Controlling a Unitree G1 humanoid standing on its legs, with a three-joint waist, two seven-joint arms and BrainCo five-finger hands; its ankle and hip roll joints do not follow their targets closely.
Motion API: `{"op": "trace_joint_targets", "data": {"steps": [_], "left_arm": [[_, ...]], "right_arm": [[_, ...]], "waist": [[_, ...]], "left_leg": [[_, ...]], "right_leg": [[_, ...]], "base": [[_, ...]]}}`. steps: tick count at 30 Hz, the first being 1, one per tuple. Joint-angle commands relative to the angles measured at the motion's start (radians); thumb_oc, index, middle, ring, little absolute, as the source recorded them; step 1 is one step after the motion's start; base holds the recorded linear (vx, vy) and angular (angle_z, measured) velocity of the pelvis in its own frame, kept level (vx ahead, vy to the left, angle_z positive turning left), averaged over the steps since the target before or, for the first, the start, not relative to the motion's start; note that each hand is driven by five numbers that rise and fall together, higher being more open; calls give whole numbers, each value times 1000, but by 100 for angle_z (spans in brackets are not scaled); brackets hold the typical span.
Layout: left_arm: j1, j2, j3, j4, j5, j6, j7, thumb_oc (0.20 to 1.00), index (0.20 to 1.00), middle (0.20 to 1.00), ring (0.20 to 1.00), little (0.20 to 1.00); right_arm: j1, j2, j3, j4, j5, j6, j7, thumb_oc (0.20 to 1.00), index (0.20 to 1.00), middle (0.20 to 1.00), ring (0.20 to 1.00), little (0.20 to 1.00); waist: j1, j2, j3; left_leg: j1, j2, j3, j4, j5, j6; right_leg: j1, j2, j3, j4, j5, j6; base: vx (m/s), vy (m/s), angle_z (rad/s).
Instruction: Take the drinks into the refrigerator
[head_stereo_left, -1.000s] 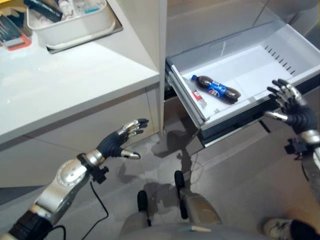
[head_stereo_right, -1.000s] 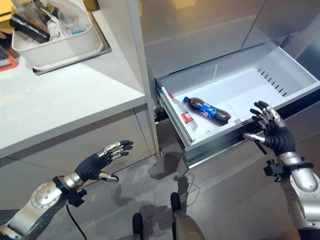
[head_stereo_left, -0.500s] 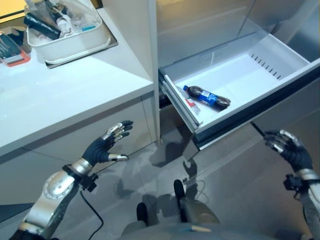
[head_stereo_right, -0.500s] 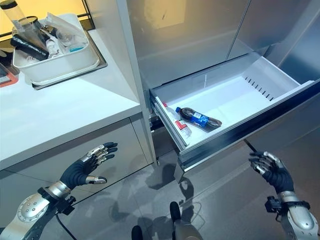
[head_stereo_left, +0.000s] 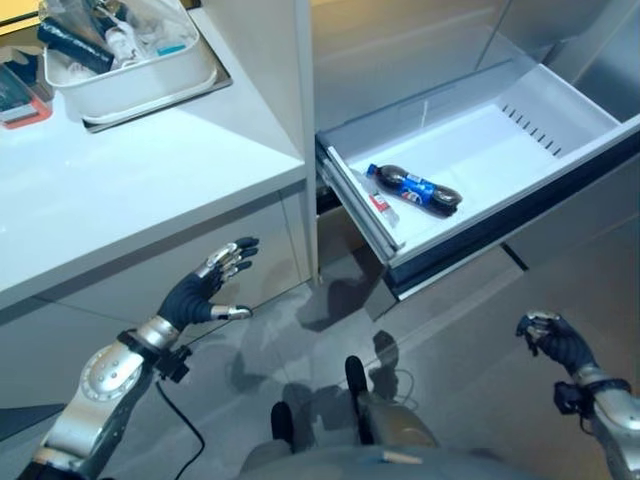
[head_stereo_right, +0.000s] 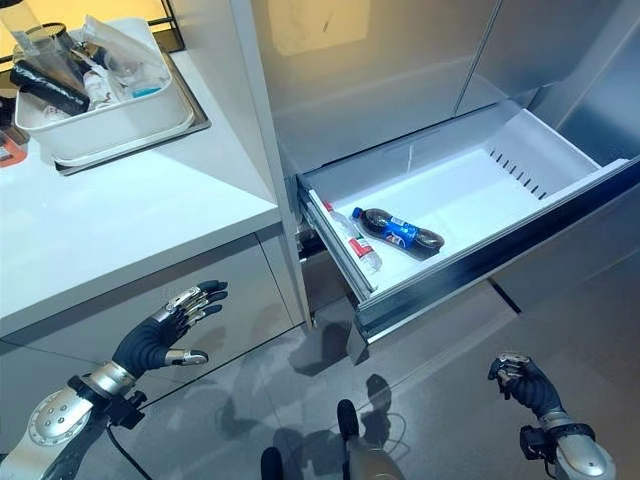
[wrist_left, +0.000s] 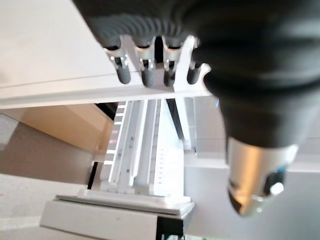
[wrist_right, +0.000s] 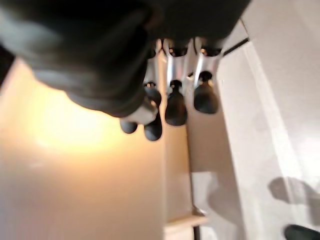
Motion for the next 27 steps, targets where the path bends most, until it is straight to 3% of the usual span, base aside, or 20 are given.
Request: {"op": "trace_joint_targets", "data": {"steps": [1,9,27], "left_arm": [[-65,-9,51,-15,10,-72,11,1000,1000,1000,1000,1000],[-142,27,8,-50,-32,-65,19,1000,1000,1000,1000,1000],[-170,54,-6,-79,-32,-66,29,1000,1000,1000,1000,1000]], "right_arm": [[-102,-36,28,31,-56,-10,-33,200,200,200,200,200],[-347,-97,169,194,-122,28,-95,200,200,200,200,200],[-486,-159,193,234,-151,37,-143,200,200,200,200,200]], "waist": [[13,-21,33],[59,-4,89],[94,16,112]], "left_leg": [[1,-49,-48,17,-20,54],[-43,-54,-82,34,-1,52],[-87,-61,-130,29,23,53]], "right_leg": [[-27,-13,-36,167,-127,75],[-58,-25,-68,201,-136,68],[-106,-39,-109,253,-157,63]], "base": [[-52,-42,0],[-44,-37,11],[-19,-26,13]]}}
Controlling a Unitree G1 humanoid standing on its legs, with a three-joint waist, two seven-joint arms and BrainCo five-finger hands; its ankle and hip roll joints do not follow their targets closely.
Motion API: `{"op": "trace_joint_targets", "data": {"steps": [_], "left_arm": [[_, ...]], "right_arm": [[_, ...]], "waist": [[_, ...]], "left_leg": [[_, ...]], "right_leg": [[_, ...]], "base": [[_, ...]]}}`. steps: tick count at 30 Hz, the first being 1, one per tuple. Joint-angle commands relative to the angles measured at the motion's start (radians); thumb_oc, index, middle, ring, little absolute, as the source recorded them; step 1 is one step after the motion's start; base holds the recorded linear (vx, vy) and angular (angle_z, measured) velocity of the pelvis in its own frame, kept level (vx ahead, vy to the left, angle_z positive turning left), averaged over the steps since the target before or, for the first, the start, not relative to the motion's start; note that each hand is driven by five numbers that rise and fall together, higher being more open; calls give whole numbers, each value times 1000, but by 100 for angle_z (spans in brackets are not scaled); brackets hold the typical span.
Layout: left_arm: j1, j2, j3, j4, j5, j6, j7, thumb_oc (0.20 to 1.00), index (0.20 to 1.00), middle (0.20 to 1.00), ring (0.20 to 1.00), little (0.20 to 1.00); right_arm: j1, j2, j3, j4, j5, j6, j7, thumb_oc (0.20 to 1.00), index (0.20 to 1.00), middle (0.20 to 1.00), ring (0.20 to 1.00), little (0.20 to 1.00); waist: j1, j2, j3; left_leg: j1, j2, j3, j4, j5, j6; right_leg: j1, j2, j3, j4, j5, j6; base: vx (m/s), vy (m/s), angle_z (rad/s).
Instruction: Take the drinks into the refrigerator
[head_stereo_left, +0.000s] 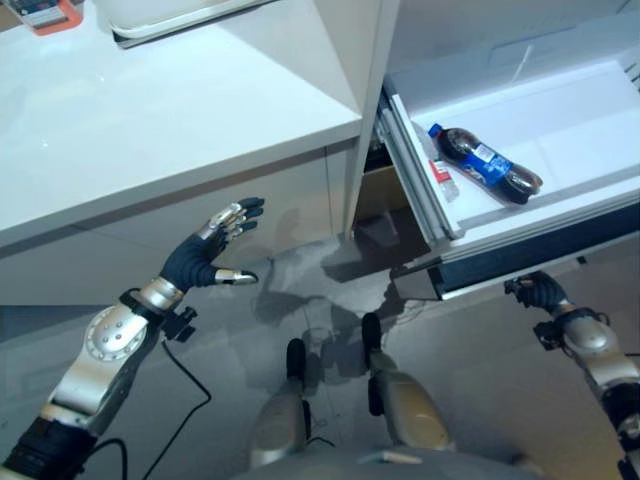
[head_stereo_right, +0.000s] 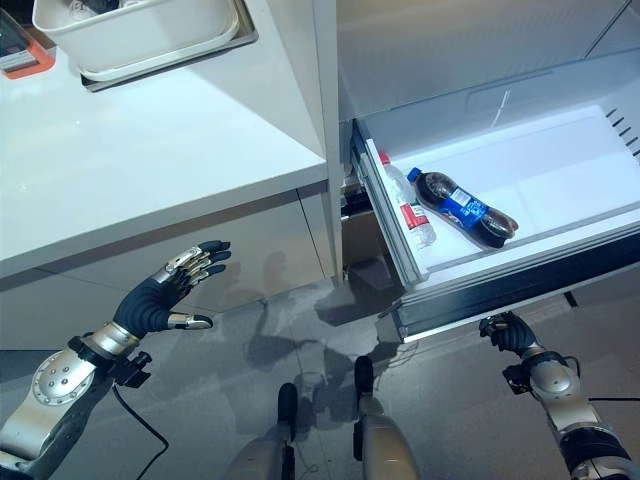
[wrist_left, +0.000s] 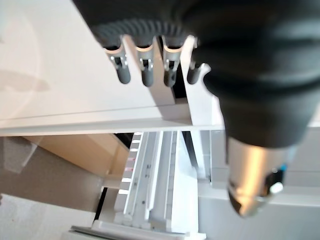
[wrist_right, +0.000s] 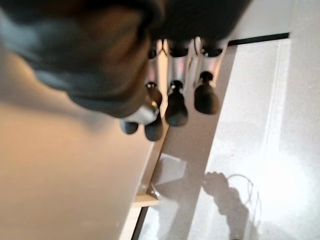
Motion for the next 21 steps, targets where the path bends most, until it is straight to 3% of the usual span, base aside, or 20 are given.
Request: {"op": "trace_joint_targets", "data": {"steps": [1,13,21], "left_arm": [[2,12,7,-71,-26,-65,6,1000,1000,1000,1000,1000],[-1,16,8,-79,-42,-62,1,1000,1000,1000,1000,1000],[-15,33,-2,-95,-58,-53,17,1000,1000,1000,1000,1000]], "right_arm": [[-85,-67,16,-42,2,-25,-39,200,200,200,200,200],[-285,-100,97,-8,-3,-7,-60,200,200,200,200,200],[-668,-168,254,123,43,27,-101,200,200,200,200,200]], "waist": [[-3,-28,-45],[21,-21,-41],[69,-15,-15]], "left_leg": [[-20,-66,-16,28,-8,69],[-40,-70,-19,29,1,72],[-75,-69,-43,28,24,63]], "right_leg": [[-97,-32,1,264,-157,71],[-130,-36,4,277,-151,70],[-165,-42,-23,307,-155,63]], "base": [[0,0,0],[-18,-2,0],[-30,-26,5]]}}
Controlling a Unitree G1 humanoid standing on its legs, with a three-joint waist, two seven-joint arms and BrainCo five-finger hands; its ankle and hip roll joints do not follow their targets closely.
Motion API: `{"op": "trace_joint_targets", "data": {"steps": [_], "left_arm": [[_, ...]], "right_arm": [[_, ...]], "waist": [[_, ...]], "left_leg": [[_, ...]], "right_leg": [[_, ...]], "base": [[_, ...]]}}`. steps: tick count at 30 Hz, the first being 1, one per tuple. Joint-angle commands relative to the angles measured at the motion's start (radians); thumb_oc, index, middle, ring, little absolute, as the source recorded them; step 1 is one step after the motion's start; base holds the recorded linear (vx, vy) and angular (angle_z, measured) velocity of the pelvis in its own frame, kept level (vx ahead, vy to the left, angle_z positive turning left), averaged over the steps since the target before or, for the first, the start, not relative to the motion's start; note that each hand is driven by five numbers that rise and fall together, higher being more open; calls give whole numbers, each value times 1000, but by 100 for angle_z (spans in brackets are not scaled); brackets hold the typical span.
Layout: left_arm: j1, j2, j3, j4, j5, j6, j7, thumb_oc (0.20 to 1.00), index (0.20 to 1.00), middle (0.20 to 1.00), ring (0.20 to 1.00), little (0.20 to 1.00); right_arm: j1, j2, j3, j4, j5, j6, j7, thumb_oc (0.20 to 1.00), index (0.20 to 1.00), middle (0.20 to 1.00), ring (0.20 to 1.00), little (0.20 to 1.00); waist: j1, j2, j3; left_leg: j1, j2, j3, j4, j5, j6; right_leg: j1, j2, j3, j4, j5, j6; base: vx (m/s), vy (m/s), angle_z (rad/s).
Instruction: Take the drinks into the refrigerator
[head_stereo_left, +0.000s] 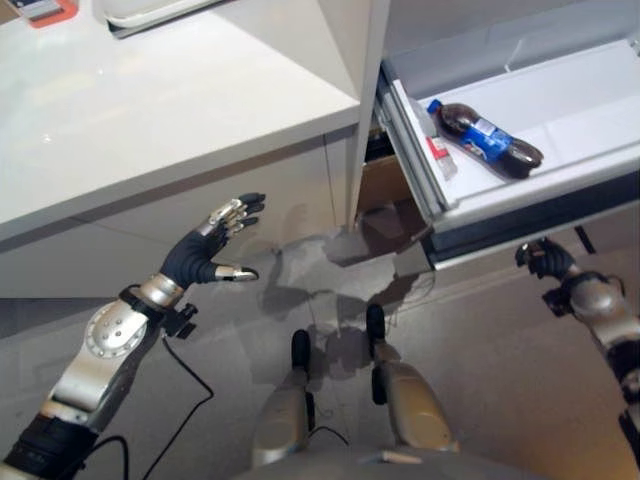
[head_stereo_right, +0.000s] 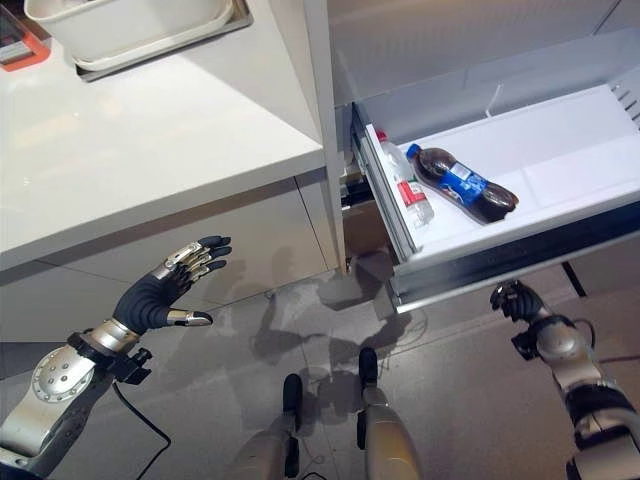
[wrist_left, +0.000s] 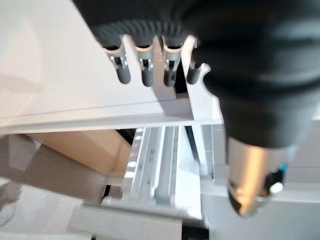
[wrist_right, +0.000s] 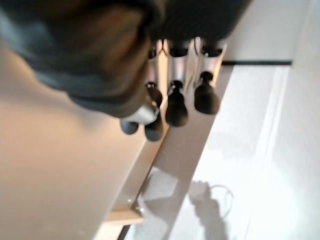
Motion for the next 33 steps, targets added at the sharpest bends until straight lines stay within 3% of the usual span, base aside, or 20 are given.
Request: {"op": "trace_joint_targets", "data": {"steps": [1,12,20,28,33], "left_arm": [[-9,30,-2,-83,-50,-52,18,1000,1000,1000,1000,1000],[-14,16,-13,-84,-48,-50,54,1000,1000,1000,1000,1000],[2,7,-1,-90,-39,-56,84,1000,1000,1000,1000,1000],[6,-7,-6,-86,-23,-59,95,1000,1000,1000,1000,1000],[-2,-24,-7,-73,-14,-65,108,1000,1000,1000,1000,1000]], "right_arm": [[-322,-52,87,-53,58,-72,-73,200,200,200,200,200],[-556,-62,166,57,100,-63,-124,200,200,200,200,200],[-668,-34,221,111,120,-68,-144,200,200,200,200,200],[-669,-1,228,109,115,-70,-142,200,200,200,200,200],[-564,22,144,-2,149,-94,-166,200,200,200,200,200]], "waist": [[66,-40,-31],[113,-27,-19],[129,-34,-13],[118,-25,-15],[103,-19,-18]], "left_leg": [[-3,-65,-32,11,2,64],[-62,-61,-113,-15,46,34],[-94,-54,-138,-15,57,30],[-86,-50,-139,-15,49,34],[-71,-46,-131,-15,40,35]], "right_leg": [[-82,-32,-21,251,-154,67],[-110,-48,-101,264,-176,54],[-150,-38,-105,279,-177,48],[-150,-31,-101,286,-186,50],[-141,-31,-98,287,-186,52]], "base": [[-1,-50,25],[18,-50,25],[17,-40,20],[2,-9,4],[1,11,-4]]}}
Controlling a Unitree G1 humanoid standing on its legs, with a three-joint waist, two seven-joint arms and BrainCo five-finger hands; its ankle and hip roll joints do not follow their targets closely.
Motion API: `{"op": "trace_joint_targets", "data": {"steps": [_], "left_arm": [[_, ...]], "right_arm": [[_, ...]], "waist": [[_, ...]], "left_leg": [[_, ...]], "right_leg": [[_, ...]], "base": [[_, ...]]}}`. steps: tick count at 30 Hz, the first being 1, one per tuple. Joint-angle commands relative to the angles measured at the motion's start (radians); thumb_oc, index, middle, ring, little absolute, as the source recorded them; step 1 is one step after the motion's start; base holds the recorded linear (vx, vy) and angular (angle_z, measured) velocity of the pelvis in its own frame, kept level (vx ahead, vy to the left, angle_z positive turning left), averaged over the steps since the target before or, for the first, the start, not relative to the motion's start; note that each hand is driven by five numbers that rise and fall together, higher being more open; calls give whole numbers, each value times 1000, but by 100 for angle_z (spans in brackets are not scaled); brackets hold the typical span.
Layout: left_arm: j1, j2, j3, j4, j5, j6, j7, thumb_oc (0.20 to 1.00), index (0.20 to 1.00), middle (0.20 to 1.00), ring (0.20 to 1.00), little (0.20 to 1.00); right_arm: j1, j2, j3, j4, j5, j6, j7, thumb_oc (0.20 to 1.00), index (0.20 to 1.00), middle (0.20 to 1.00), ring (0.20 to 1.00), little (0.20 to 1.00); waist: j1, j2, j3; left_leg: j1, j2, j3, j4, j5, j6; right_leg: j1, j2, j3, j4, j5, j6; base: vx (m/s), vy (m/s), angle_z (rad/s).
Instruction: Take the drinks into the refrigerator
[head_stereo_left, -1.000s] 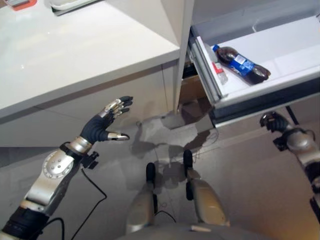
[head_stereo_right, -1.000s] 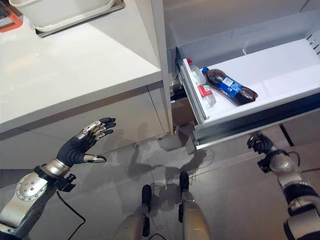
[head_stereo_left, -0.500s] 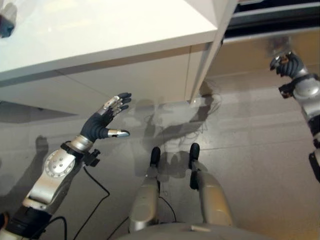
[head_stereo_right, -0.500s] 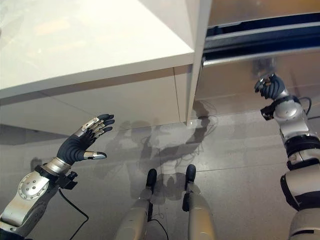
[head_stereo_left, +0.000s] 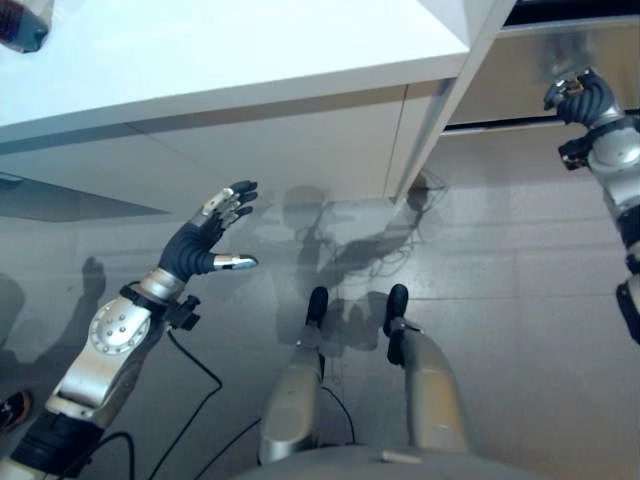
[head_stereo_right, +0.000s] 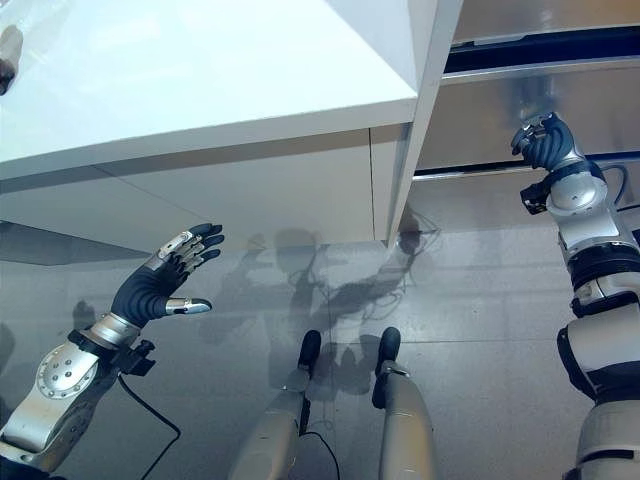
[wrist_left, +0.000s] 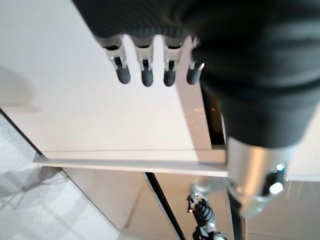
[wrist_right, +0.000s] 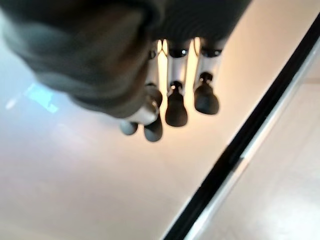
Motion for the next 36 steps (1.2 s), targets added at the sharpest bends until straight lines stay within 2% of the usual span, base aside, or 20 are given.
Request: {"op": "trace_joint_targets", "data": {"steps": [1,3,6,11,15,22,27,31,32,33,34,36], "left_arm": [[17,-17,1,-64,-2,-69,24,1000,1000,1000,1000,1000],[17,-19,2,-62,-2,-70,23,1000,1000,1000,1000,1000],[22,-34,13,-50,7,-77,31,1000,1000,1000,1000,1000],[25,-68,23,-24,20,-94,38,1000,1000,1000,1000,1000],[32,-95,30,0,34,-105,43,1000,1000,1000,1000,1000],[45,-153,22,78,84,-121,57,1000,1000,1000,1000,1000],[80,-194,17,147,126,-125,54,1000,1000,1000,1000,1000],[111,-211,20,175,144,-128,50,1000,1000,1000,1000,1000],[125,-220,23,192,144,-128,48,1000,1000,1000,1000,1000],[126,-220,23,192,144,-128,48,1000,1000,1000,1000,1000],[132,-222,26,200,150,-131,48,1000,1000,1000,1000,1000],[150,-237,33,223,155,-130,41,1000,1000,1000,1000,1000]], "right_arm": [[71,55,-67,-149,76,-106,-54,200,200,200,200,200],[121,61,-98,-179,74,-114,-57,200,200,200,200,200],[306,109,-212,-316,77,-143,-69,200,200,200,200,200],[611,204,-338,-487,54,-183,-48,200,200,200,200,200],[782,246,-388,-569,26,-205,-25,200,200,200,200,200],[1026,321,-458,-643,63,-248,41,200,200,200,200,200],[1196,329,-485,-741,70,-260,112,200,200,200,200,200],[1272,330,-496,-773,71,-259,145,200,200,200,200,200],[1293,321,-486,-783,59,-259,159,266,266,266,266,266],[1294,321,-486,-784,58,-259,159,379,379,379,379,379],[1305,315,-485,-788,42,-259,157,1000,1000,1000,1000,1000],[1317,312,-467,-764,23,-256,168,1000,1000,1000,1000,1000]], "waist": [[-12,-65,-43],[-13,-65,-44],[-27,-66,-47],[-49,-70,-59],[-71,-78,-70],[-114,-92,-116],[-145,-101,-163],[-150,-105,-195],[-154,-108,-216],[-153,-108,-216],[-152,-110,-225],[-151,-116,-255]], "left_leg": [[100,-29,24,-65,-6,73],[103,-29,24,-65,-7,73],[107,-27,26,-65,-12,74],[117,-26,27,-65,-18,75],[126,-22,33,-65,-23,76],[174,-18,62,-62,-50,81],[227,-17,86,-55,-75,89],[264,-19,108,-55,-89,92],[282,-20,121,-55,-96,94],[284,-19,122,-55,-97,94],[294,-20,128,-55,-101,95],[320,-21,144,-57,-111,98]], "right_leg": [[107,21,36,-70,-13,98],[110,21,36,-70,-15,98],[117,20,35,-73,-15,99],[134,20,32,-88,-17,101],[154,20,33,-103,-14,103],[211,27,47,-141,-1,110],[281,29,71,-190,8,118],[330,34,85,-234,21,124],[352,33,95,-257,29,127],[354,34,96,-259,30,127],[367,36,103,-270,34,129],[395,36,114,-290,39,132]], "base": [[-1,11,-6],[1,4,-2],[0,0,0],[0,0,0],[0,0,0],[32,35,-6],[88,83,-15],[92,70,-26],[57,43,-27],[85,64,-22],[84,46,-15],[104,53,-25]]}}
